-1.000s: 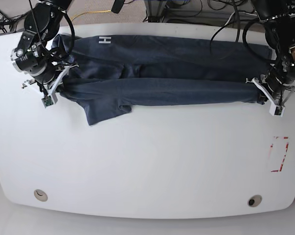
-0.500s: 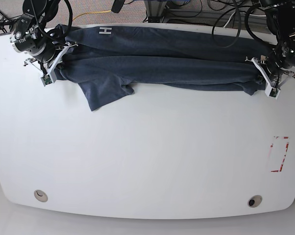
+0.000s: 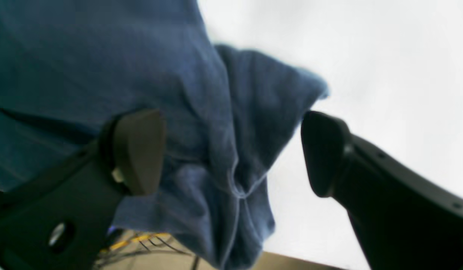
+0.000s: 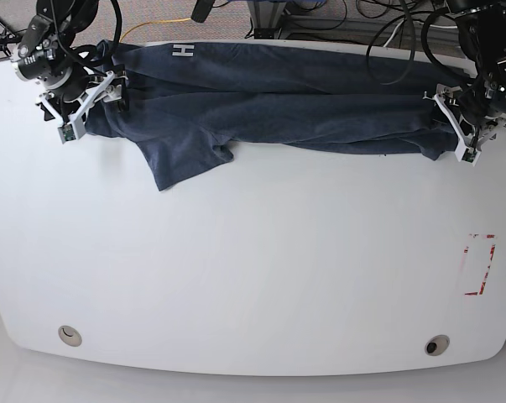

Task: Fold the T-shirt properly
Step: 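Lay the folded hem onto the collar edge with both grippers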

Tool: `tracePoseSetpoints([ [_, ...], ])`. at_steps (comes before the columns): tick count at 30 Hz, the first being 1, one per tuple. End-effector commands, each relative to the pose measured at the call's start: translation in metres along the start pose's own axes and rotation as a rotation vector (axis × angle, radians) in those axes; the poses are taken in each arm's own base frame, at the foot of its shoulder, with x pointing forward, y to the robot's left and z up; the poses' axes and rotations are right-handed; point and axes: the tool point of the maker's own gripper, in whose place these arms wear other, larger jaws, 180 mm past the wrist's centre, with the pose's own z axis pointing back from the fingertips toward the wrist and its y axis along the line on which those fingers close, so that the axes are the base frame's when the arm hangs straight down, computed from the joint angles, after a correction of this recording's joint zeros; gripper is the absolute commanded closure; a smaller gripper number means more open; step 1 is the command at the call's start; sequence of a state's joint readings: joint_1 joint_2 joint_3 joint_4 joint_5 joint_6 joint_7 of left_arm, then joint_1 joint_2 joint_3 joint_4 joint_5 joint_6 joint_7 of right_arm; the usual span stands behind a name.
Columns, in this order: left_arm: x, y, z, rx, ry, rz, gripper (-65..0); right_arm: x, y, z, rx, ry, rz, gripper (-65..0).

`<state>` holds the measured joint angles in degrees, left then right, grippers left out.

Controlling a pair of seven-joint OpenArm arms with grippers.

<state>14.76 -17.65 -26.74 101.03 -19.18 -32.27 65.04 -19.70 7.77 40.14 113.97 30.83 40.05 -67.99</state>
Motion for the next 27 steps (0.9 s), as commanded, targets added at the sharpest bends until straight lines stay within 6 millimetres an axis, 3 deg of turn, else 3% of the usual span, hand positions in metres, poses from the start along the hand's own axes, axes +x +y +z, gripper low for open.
tracePoseSetpoints([
  [1,0.027,0.006,0.016,0.035,-0.085,-0.041,-34.7,0.027,0.0,0.009,0.024,-0.112,-0.01,-53.1],
  [7,0.051,-0.01,0.029,0.036,-0.171,-0.056,-34.7,0.044,0.016,0.008,0.113,-0.189,-0.033,-52.5],
  [9,0.051,-0.015,0.026,0.024,-0.178,-0.044,-34.6,0.047,0.026,0.004,0.143,-0.187,-0.018,-47.6],
  [11,0.052,-0.017,0.022,0.018,-0.181,-0.016,-34.4,0.047,0.034,0.0,0.166,-0.178,-0.003,-38.4],
  [13,0.043,-0.016,0.011,0.021,-0.143,0.048,-32.1,0.045,0.038,-0.003,0.171,-0.158,0.016,-23.0],
  [16,0.021,-0.011,-0.003,0.049,-0.064,0.099,-22.5,0.038,0.045,-0.011,0.166,-0.109,0.053,-6.5],
  [17,0.017,-0.01,-0.006,0.055,-0.045,0.101,-19.2,0.034,0.045,-0.014,0.161,-0.089,0.063,-4.4],
  [20,0.003,-0.007,-0.013,0.067,0.009,0.106,-11.5,0.016,0.04,-0.027,0.135,-0.005,0.07,-5.7],
  [27,-0.009,0.006,-0.018,0.078,0.056,0.104,-11.4,-0.027,0.018,-0.055,0.093,0.108,0.012,-7.9],
])
